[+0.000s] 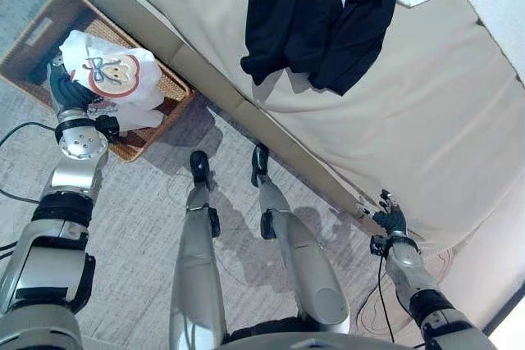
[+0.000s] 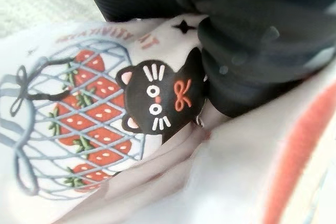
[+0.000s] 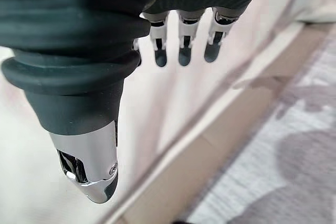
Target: Pick up clothes into the bucket
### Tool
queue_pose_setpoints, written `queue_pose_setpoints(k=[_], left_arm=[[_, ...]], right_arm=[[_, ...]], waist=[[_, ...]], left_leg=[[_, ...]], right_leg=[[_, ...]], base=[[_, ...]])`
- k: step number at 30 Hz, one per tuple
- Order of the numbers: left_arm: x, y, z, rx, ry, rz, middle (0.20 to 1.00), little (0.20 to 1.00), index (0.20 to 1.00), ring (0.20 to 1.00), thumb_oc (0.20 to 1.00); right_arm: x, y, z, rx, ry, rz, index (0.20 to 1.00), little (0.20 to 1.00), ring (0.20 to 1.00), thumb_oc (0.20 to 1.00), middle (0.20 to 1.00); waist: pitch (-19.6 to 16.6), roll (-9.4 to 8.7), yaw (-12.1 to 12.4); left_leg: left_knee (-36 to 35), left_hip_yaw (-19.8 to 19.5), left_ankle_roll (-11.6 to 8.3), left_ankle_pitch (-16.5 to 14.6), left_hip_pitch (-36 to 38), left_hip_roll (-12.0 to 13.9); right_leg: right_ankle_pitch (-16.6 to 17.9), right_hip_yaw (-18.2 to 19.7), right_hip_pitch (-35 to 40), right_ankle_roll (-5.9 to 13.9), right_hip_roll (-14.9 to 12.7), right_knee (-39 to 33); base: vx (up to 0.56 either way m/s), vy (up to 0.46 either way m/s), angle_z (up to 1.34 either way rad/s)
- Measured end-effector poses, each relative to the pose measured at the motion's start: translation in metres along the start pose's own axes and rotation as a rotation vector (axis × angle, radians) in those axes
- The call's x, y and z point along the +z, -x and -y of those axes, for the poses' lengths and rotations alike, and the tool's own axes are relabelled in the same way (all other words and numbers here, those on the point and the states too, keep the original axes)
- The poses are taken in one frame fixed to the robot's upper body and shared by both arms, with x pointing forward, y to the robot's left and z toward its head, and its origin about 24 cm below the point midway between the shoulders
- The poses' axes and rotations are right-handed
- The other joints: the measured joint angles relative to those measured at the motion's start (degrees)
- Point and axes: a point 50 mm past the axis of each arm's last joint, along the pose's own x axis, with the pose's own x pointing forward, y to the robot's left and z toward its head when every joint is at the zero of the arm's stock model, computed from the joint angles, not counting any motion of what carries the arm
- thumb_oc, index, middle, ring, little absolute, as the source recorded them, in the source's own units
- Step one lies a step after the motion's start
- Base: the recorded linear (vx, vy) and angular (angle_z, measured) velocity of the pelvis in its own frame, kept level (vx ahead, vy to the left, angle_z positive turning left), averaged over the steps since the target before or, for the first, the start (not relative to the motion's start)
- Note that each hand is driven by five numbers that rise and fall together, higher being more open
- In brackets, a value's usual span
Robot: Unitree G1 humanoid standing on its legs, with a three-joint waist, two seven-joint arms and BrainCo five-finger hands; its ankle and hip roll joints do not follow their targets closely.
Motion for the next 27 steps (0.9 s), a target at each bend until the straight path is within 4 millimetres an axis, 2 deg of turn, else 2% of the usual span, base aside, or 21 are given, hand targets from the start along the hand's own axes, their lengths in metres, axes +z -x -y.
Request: queue_pose_setpoints(k=[4,7,9,10,11,12,16,18,21,24,25,27], left_arm=[[-0.004,0.0,0.006,-0.007,-0.01,-0.037,1.0,1.0,1.0,1.0,1.0],[-0.012,0.004,0.01,-0.003,0.0,-0.076,1.0,1.0,1.0,1.0,1.0],[-0.021,0.008,0.012,0.022,0.025,-0.126,1.0,1.0,1.0,1.0,1.0],[-0.023,0.009,0.012,0.052,0.074,-0.154,1.0,1.0,1.0,1.0,1.0],[-0.035,0.017,0.013,0.06,0.085,-0.197,1.0,1.0,1.0,1.0,1.0],[-0.037,0.019,0.014,0.067,0.099,-0.208,1.0,1.0,1.0,1.0,1.0],[-0.071,0.05,0.016,0.073,0.101,-0.32,1.0,1.0,1.0,1.0,1.0],[-0.091,0.071,0.017,0.098,0.117,-0.398,1.0,1.0,1.0,1.0,1.0],[-0.117,0.105,0.024,0.099,0.123,-0.511,1.0,1.0,1.0,1.0,1.0],[-0.13,0.13,0.034,0.062,0.108,-0.571,1.0,1.0,1.0,1.0,1.0],[-0.132,0.138,0.039,0.036,0.103,-0.583,1.0,1.0,1.0,1.0,1.0],[-0.134,0.153,0.051,-0.014,0.102,-0.589,1.0,1.0,1.0,1.0,1.0]], right_arm=[[0.02,-0.001,-0.01,0.025,-0.033,0.087,1.0,1.0,1.0,1.0,1.0],[0.03,-0.001,-0.017,0.044,-0.04,0.13,1.0,1.0,1.0,1.0,1.0],[0.045,-0.002,-0.022,0.049,-0.068,0.185,1.0,1.0,1.0,1.0,1.0],[0.059,-0.003,-0.026,0.056,-0.096,0.237,1.0,1.0,1.0,1.0,1.0],[0.075,-0.002,-0.03,0.071,-0.128,0.3,1.0,1.0,1.0,1.0,1.0],[0.08,-0.001,-0.03,0.072,-0.142,0.325,1.0,1.0,1.0,1.0,1.0],[0.116,0.008,-0.033,0.092,-0.209,0.484,1.0,1.0,1.0,1.0,1.0],[0.138,0.014,-0.025,0.064,-0.235,0.584,1.0,1.0,1.0,1.0,1.0],[0.17,0.022,-0.008,-0.028,-0.15,0.753,1.0,1.0,1.0,1.0,1.0],[0.198,0.03,0.001,-0.133,-0.065,0.902,1.0,1.0,1.0,1.0,1.0],[0.207,0.033,0.007,-0.175,-0.017,0.955,1.0,1.0,1.0,1.0,1.0],[0.228,0.036,0.014,-0.258,0.047,1.045,1.0,1.0,1.0,1.0,1.0]], waist=[[0.0,0.0,-1.4],[0.0,0.0,-1.1],[0.0,0.0,-1.2],[0.0,0.0,-1.3],[0.0,0.01,-1.3],[0.0,0.01,-1.2],[0.0,0.02,-1.0],[0.0,0.06,-0.6],[0.1,0.17,1.1],[0.4,0.7,3.2],[0.7,1.18,3.4],[1.0,2.79,5.4]], left_leg=[[1.3,0.0,0.3,-0.4,-2.9,0.1],[1.3,0.1,0.3,-0.4,-2.7,0.1],[1.2,0.3,0.46,-0.2,-2.6,0.1],[1.1,0.4,0.59,-0.4,-2.5,0.1],[0.8,0.6,0.71,-0.3,-2.2,0.1],[0.6,0.7,0.8,-0.3,-1.8,0.1],[-1.9,1.6,1.43,0.5,0.7,-0.1],[-4.0,2.2,1.38,1.5,2.0,-0.5],[-6.6,2.4,1.13,2.7,4.9,-0.8],[-9.5,2.2,1.16,3.8,8.7,-1.1],[-10.7,2.0,0.94,4.4,10.4,-1.3],[-12.6,1.4,0.95,5.5,12.9,-1.8]], right_leg=[[0.5,0.0,-2.3,-0.11,0.0,0.0],[0.6,0.1,-2.3,-0.13,0.0,0.0],[0.7,0.2,-2.3,-0.28,0.0,0.1],[0.7,0.4,-2.5,-0.33,0.0,0.4],[0.7,0.5,-2.5,-0.34,0.0,0.6],[0.6,0.6,-2.4,-0.36,-0.1,0.7],[0.6,1.2,-1.5,-0.42,-0.5,1.0],[0.6,1.7,-1.4,-0.42,-0.8,1.0],[0.5,1.8,0.3,-0.42,-1.1,0.8],[-0.2,1.6,2.9,-0.34,-1.4,1.0],[-0.6,1.3,3.9,-0.33,-1.6,1.2],[-1.6,0.7,5.2,-0.3,-2.1,2.7]], base=[[0.02,0.002,-0.04],[-0.03,0.009,-0.01],[-0.01,0.006,-0.03],[0.07,0.007,-0.05],[-0.09,0.015,-0.06],[-0.1,0.009,-0.03],[-0.02,0.001,-0.01],[0.0,-0.009,-0.02],[0.0,-0.004,0.02],[0.02,0.0,0.1],[0.04,-0.018,0.12],[0.04,-0.043,0.17]])
